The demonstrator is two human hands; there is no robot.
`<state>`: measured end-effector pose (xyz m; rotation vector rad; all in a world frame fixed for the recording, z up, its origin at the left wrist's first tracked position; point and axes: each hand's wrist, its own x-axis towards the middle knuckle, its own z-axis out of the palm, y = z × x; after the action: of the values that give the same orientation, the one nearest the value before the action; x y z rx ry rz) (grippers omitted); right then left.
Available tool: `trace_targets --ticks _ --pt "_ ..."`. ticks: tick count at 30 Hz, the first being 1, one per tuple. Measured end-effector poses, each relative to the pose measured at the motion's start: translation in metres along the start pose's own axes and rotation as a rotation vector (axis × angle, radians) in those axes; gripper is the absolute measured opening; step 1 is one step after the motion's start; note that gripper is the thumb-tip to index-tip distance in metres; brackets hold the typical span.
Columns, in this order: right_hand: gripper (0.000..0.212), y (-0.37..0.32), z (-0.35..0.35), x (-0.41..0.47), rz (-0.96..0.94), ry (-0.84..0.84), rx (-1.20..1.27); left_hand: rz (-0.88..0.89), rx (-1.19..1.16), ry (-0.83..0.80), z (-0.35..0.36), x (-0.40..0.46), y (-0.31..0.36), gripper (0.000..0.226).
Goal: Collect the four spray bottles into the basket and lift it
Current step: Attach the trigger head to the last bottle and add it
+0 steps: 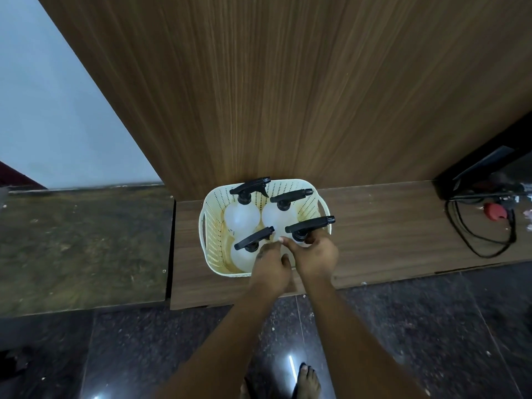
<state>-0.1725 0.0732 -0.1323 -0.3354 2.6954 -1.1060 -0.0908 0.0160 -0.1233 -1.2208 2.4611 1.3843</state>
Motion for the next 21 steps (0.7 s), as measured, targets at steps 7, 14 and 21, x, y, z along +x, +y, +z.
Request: trace_targets --ticks 7,14,21 --pt "0.053 0.005 0.003 -0.003 0.002 -0.023 -0.25 0.048 -0.035 0.274 -0.003 -0.017 0.002 0.027" --pt "0.023 0.01 -0.001 -0.01 0.013 -0.037 -0.268 0.21 0.043 0.302 0.004 -0.017 0.015 0.034" --pt "0.032 0.021 -0.005 -0.013 -0.004 -0.053 -0.314 0.167 0.139 0.253 0.007 -0.005 0.006 0.034"
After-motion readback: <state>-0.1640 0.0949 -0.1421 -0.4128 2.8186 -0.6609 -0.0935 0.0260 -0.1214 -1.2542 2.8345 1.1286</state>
